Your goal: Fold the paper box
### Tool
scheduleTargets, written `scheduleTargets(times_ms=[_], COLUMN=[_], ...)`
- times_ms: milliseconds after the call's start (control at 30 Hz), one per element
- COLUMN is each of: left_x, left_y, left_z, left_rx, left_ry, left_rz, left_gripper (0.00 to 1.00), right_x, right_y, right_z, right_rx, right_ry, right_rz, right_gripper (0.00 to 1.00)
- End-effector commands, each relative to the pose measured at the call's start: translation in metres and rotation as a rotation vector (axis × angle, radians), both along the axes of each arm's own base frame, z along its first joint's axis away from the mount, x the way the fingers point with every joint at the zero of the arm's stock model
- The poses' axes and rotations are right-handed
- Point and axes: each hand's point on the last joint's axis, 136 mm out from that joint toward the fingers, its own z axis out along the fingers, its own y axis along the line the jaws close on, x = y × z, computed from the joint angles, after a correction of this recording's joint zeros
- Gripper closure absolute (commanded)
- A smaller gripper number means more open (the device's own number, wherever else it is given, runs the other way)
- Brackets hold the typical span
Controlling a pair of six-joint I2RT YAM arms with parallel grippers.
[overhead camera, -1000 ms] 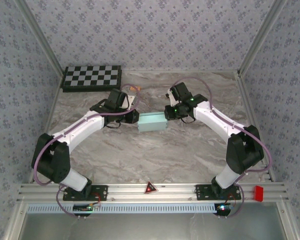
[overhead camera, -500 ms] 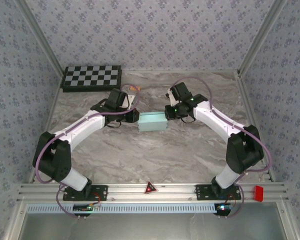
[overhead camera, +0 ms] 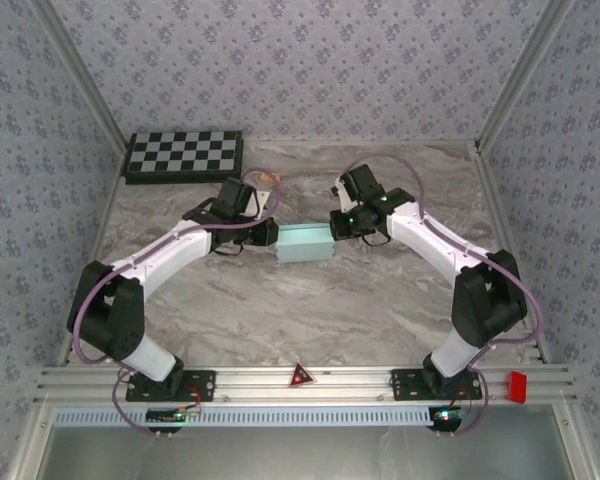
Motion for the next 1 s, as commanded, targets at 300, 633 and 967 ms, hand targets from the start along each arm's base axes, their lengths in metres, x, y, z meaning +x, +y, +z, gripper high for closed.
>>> scheduleTargets(times_ms=[300,633,967], left_x=[-0.009,-0.017,-0.029], left_y=[-0.004,0.002,0.007], left_z=[-0.012,-0.024,-0.036], left_rx=[-0.029,0.008,0.054], left_ry=[0.052,0.074,0.086], left_rz=[-0.003,-0.001,-0.010], left_gripper=[0.89,0.90,0.90], right_x=[-0.011,-0.018,-0.023], right_y=[0.009,0.007,0.007], right_z=[-0.013,-0.020,-0.028], right_rx=[0.024,0.015,0.016], right_ry=[0.050,0.065,0.068], right_rz=[0.040,0.038,0.044], right_gripper=[0.93,0.95,0.95])
